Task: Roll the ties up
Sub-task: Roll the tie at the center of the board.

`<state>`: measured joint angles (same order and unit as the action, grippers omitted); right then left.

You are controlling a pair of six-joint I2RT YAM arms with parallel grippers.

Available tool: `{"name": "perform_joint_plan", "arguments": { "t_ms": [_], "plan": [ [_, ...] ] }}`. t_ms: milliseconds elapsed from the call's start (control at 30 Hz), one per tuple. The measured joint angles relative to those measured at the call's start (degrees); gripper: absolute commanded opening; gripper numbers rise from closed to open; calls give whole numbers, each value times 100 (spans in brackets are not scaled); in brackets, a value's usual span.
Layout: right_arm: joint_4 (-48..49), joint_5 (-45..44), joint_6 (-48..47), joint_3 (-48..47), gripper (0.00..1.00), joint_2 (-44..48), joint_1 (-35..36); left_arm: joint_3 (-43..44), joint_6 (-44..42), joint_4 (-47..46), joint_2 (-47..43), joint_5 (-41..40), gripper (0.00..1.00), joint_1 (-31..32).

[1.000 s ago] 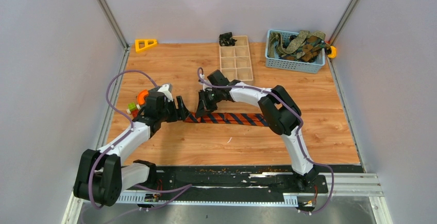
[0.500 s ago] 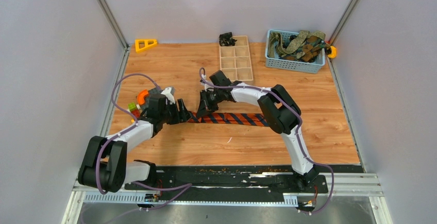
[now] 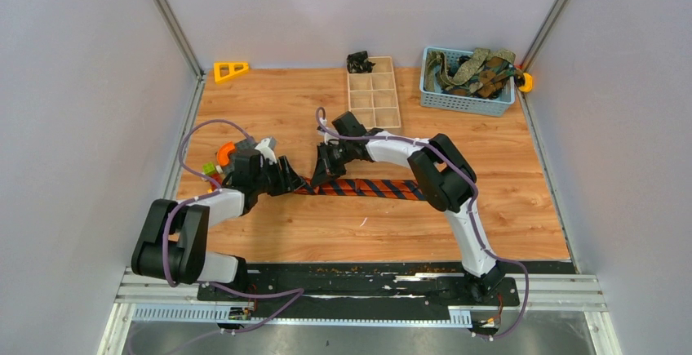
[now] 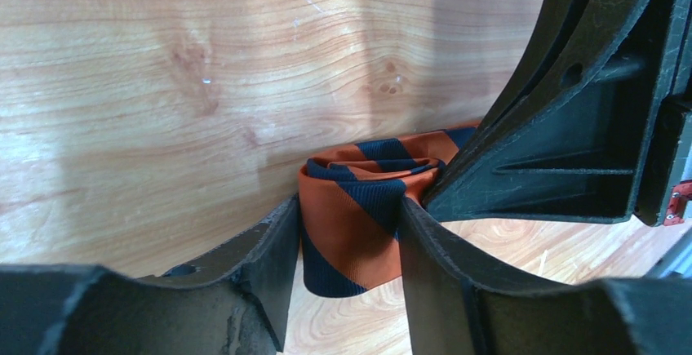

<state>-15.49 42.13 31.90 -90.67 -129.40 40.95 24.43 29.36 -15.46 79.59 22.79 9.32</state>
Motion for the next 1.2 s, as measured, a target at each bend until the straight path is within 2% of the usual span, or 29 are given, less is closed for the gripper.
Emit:
{"name": "perform_joint_plan", "arguments": {
  "t_ms": [233,467,700,1200],
  "plan": [
    [-24,28,2,-92,0,-72,-22,-79,199,-555,326,280,30,-42],
    [-330,-94,-11,-391,0,-140,-22,-157,297,-754,332,304,18,-46],
    [-603,-310,-76,-719,4,-162,-22,-245,400,-605,98,103,14,-28],
    [-688,-393,-138,-527,8,-37,170,114,516,708,-525,-1233,11,490]
  ]
}}
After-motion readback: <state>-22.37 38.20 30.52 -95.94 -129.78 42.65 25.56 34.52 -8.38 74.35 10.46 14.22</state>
